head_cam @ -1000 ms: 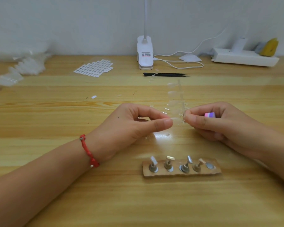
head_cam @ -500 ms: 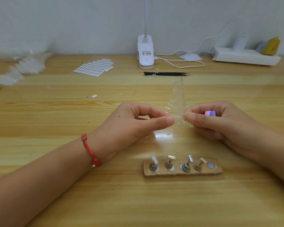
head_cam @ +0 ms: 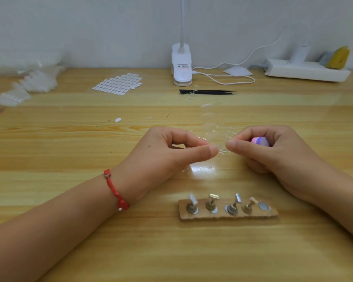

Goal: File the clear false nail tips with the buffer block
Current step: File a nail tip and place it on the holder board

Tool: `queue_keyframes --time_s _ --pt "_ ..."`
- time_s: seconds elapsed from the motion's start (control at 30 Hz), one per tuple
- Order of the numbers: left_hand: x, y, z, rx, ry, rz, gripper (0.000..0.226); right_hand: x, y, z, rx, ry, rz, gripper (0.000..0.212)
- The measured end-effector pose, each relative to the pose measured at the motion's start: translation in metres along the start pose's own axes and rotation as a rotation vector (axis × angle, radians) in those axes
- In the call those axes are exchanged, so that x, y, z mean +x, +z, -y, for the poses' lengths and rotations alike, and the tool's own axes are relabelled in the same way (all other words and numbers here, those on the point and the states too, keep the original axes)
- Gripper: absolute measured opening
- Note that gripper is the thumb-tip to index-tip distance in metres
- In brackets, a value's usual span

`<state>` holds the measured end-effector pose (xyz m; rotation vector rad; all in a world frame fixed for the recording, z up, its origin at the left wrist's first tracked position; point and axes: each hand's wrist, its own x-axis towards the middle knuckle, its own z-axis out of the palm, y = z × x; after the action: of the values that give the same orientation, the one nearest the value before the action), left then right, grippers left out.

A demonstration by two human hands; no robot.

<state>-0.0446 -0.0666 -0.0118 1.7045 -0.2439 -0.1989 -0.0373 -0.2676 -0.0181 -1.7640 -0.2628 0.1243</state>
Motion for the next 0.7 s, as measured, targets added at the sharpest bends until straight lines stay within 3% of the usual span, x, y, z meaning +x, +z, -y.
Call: queue_keyframes --time_s 0.2,0.3,0.5,0.63,0.7 --pt "-0.0043 -0.0037 -0.0017 -0.068 0.088 0.137 0.007 -0.0006 -0.0006 0.0039 -0.053 0.014 -0.007 0.029" --pt "-0.0033 -0.0054 -0.0011 -0.096 0.094 0.148 0.005 -0.0014 0.0026 0.007 -0.193 -0.02 0.011 0.027" --pt "-0.0023 -0.0091 -0.0013 -0.188 0.064 0.138 0.006 -0.0035 0.0007 0.0097 -0.161 0.007 0.025 0.037" --pt "-0.0004 -0.0095 -0.0008 -0.222 0.046 0.108 0.007 0.0035 -0.0036 0.0082 0.265 0.139 0.03 0.029" --pt "0.0003 -0.0093 -0.0001 -0.234 0.036 0.097 0.007 0.0044 -0.0065 0.0091 0.488 0.195 0.077 0.044"
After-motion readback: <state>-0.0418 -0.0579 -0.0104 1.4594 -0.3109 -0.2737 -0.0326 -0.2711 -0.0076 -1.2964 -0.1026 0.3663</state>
